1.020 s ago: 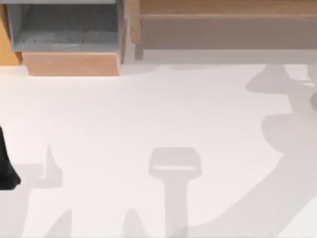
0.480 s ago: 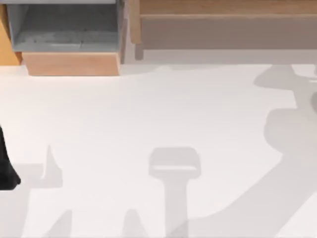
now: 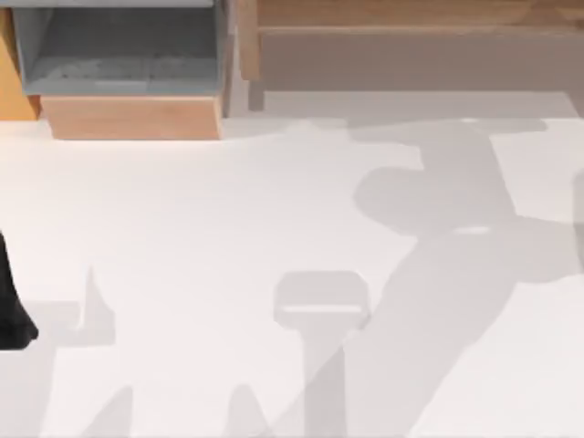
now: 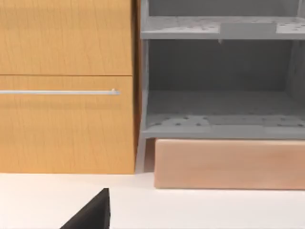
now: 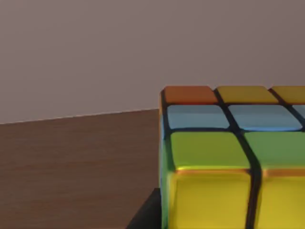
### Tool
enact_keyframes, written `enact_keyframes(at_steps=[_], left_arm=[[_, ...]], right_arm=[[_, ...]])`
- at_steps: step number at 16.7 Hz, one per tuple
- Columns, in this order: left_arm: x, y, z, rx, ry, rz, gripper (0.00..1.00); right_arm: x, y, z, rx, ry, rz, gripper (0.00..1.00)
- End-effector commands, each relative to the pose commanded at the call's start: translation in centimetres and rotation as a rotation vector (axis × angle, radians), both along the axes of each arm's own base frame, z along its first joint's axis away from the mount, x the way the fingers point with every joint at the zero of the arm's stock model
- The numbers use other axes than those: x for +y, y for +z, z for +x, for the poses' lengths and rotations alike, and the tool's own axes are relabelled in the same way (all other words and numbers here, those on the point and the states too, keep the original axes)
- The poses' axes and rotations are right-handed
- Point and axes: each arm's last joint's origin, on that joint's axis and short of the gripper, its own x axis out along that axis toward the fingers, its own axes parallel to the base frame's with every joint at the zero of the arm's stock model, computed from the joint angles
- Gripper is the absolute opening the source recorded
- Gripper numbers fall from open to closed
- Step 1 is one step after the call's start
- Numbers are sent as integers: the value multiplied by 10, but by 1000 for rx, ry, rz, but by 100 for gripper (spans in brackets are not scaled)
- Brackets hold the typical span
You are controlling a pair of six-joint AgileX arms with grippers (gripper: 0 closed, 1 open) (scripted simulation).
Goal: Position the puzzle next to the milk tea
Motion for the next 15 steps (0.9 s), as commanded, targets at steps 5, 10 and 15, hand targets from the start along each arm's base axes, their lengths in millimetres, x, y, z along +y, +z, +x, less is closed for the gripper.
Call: enact_keyframes(at_steps=[5,10,15], left_arm=[[0,0,0,0,0,0,100],[0,0,0,0,0,0,100],[0,0,0,0,0,0,100]], right_arm=[[94,39,-8,298,133,116,0],[164,55,-45,698,152,124,0],[187,13,-73,1147,58,-35,0]])
